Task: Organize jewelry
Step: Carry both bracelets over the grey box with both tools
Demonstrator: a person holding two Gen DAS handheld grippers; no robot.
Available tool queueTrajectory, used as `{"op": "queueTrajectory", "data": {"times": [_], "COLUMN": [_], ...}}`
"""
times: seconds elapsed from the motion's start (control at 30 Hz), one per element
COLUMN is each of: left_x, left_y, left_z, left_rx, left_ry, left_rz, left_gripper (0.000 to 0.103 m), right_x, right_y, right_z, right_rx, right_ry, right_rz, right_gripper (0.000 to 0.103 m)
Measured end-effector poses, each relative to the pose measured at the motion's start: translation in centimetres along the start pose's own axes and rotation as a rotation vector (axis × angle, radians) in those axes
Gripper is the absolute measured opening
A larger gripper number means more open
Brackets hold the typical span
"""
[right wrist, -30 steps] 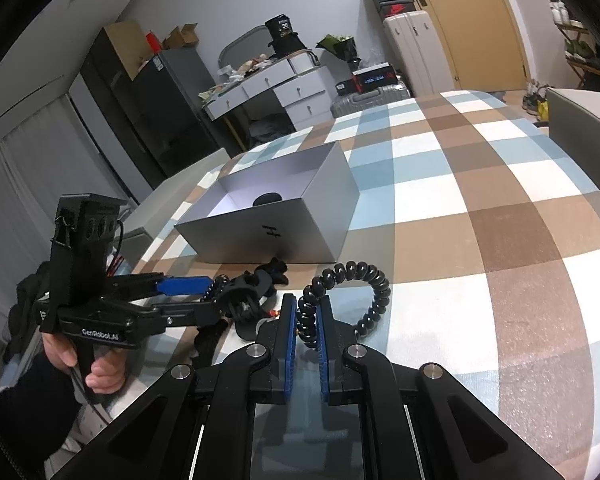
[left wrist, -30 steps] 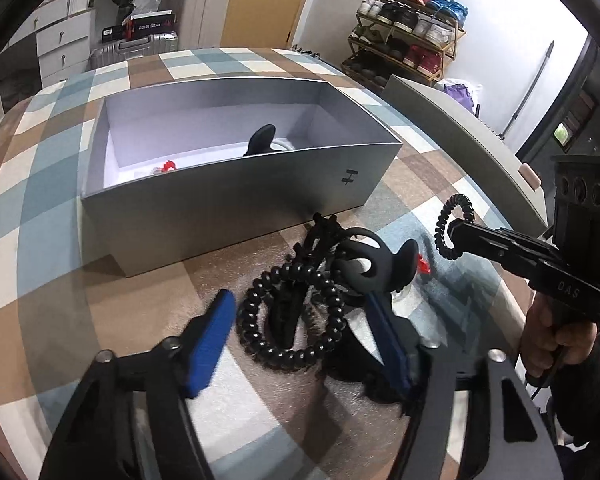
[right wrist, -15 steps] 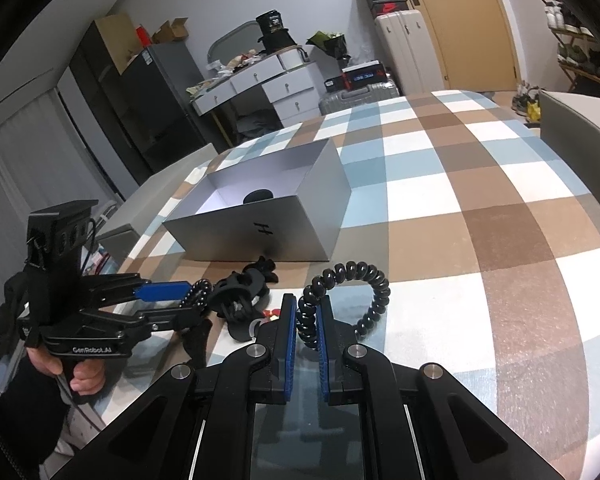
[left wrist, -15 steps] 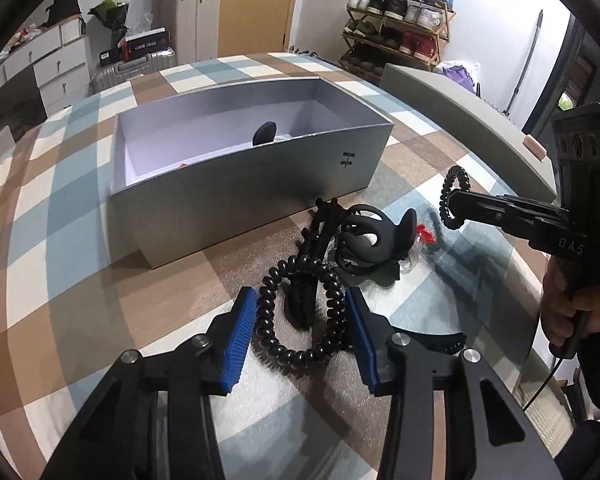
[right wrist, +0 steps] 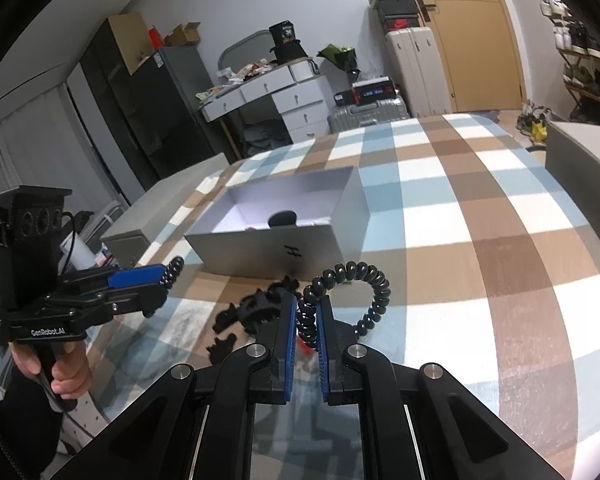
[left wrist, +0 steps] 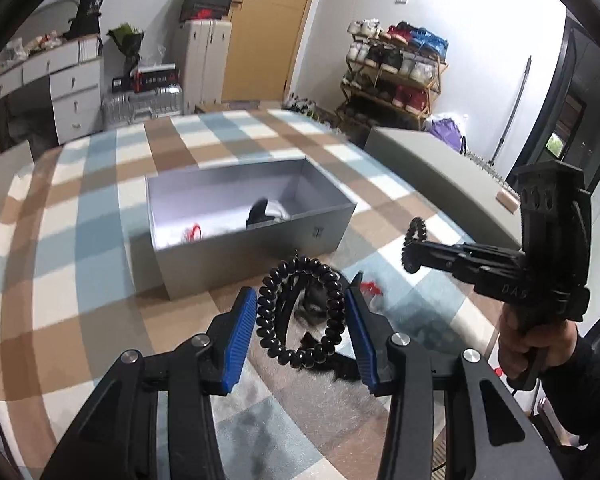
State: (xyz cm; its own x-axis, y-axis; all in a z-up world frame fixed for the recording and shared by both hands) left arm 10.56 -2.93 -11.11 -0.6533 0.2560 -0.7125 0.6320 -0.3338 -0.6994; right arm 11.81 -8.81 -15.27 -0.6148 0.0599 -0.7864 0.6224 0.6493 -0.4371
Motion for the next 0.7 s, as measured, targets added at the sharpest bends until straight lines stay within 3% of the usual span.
{"op": "queueTrajectory", "data": {"times": [0.33,0.7], "left_x": [-4.1,-6.9], "left_y": [-0.7,1.5], "left_z": [-1.9,-3.1], "left_rx": [-0.034,-0.075], "left_ry": [-0.115,-0.161], "left_rz": [0.104,0.109], "left_gripper": [0.039,0.039], "right_x": [-4.3,-9.0], "right_y": [0.7,3.5], "right_z": [-3.0,-3.8], "right_rx": [-0.05,-0.125], "right_ry": [-0.094,-0.129], "right_rz": [0.027,0.034], "right_gripper": [0.009,0.009]}}
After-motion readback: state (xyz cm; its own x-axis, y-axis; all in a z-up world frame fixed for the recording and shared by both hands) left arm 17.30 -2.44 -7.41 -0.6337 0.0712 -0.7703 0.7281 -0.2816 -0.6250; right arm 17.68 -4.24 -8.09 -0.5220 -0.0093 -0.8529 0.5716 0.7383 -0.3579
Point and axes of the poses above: each gripper's, at about its wrist camera, not at the fingertips, and y roughly the way its jaws point, z to its right, x to its underside, the point moved 9 cm from there along y, roughly the way its jaws point, and after that the axes turned 14 degrees about -x, right-handed, at the moved point
